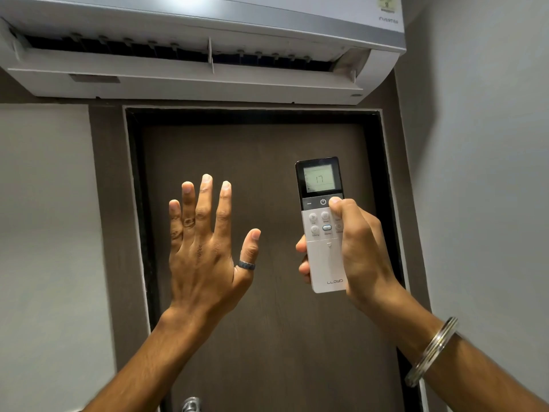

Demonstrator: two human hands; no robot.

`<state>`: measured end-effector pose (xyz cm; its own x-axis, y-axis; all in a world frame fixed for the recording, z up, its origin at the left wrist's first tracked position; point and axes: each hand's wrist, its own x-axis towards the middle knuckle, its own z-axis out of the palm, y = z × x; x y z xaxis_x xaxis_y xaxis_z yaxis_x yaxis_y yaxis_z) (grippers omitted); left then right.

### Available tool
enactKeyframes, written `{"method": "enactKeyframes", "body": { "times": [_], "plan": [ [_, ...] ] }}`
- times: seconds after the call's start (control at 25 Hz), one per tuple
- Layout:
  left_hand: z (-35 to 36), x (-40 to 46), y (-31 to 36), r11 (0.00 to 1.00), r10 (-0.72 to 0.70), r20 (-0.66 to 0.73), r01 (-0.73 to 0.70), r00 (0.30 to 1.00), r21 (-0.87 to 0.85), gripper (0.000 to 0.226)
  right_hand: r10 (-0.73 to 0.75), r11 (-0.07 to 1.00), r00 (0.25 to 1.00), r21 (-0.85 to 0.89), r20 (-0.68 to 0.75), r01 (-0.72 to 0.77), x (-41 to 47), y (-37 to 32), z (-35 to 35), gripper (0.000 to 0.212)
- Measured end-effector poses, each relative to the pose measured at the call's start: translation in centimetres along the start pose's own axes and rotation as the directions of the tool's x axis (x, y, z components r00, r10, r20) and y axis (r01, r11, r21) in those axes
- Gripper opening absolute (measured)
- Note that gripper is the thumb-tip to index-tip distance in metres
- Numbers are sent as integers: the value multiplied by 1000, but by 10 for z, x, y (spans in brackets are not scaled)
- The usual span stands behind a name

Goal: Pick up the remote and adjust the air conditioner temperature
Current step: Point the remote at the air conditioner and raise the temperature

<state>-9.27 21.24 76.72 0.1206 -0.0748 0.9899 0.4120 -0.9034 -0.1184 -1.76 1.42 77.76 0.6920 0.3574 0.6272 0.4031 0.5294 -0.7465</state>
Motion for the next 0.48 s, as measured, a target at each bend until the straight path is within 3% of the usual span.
{"method": "enactKeyframes", "body": {
  "times": [0.48],
  "plan": [
    [-2, 1, -4, 1000, -1, 3, 1, 1000, 7, 79, 7, 999, 1000, 34, -5, -6, -3, 0, 5, 38]
  ]
}}
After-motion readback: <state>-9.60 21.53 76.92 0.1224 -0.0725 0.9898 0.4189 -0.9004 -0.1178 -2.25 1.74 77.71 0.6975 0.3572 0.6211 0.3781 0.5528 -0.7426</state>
